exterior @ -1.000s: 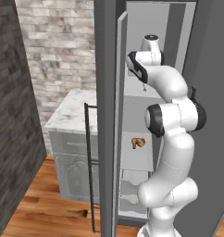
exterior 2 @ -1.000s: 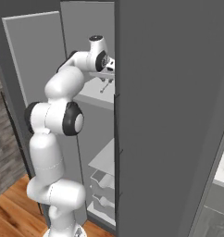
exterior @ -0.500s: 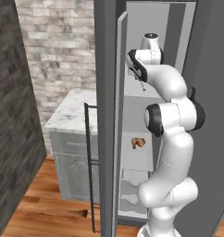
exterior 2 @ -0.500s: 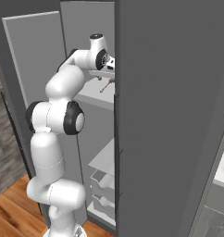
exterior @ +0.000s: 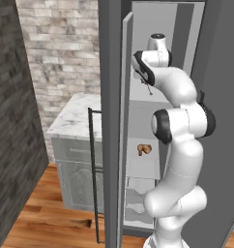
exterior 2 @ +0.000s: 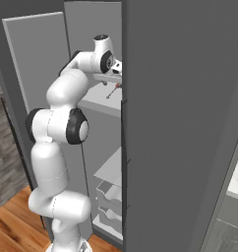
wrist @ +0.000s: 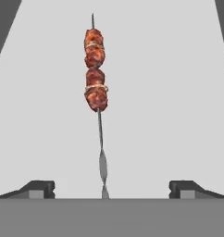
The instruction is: Store the kebab skewer in the freezer for long-term storage. Close the freezer door after placing the cooked food.
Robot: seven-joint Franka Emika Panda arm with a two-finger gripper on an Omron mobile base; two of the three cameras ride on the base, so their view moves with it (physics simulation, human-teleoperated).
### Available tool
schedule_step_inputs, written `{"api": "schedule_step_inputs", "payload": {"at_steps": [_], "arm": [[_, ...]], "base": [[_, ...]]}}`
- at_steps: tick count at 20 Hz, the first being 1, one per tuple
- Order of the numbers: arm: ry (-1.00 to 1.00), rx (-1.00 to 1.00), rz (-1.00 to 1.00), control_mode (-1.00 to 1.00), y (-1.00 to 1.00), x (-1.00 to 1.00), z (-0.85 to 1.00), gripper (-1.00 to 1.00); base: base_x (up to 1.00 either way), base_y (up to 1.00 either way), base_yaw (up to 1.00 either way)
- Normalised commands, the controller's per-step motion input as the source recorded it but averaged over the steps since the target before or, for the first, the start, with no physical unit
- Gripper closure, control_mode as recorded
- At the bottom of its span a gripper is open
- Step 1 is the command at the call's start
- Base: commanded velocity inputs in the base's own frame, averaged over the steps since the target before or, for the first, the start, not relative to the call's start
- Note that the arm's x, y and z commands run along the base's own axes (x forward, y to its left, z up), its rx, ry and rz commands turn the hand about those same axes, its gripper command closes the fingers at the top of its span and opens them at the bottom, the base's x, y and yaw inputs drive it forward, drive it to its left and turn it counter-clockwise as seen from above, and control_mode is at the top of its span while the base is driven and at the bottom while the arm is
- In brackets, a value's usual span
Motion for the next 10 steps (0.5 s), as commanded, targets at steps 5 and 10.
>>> {"api": "schedule_step_inputs", "payload": {"at_steps": [5,10], "arm": [[0.0,0.0,-0.01,-1.0,0.03,-0.56,0.0,-1.0],[-0.01,0.0,0.0,-1.0,0.0,-0.66,0.0,-1.0]], "base": [[0.0,0.0,0.0],[0.0,0.0,0.0]]}}
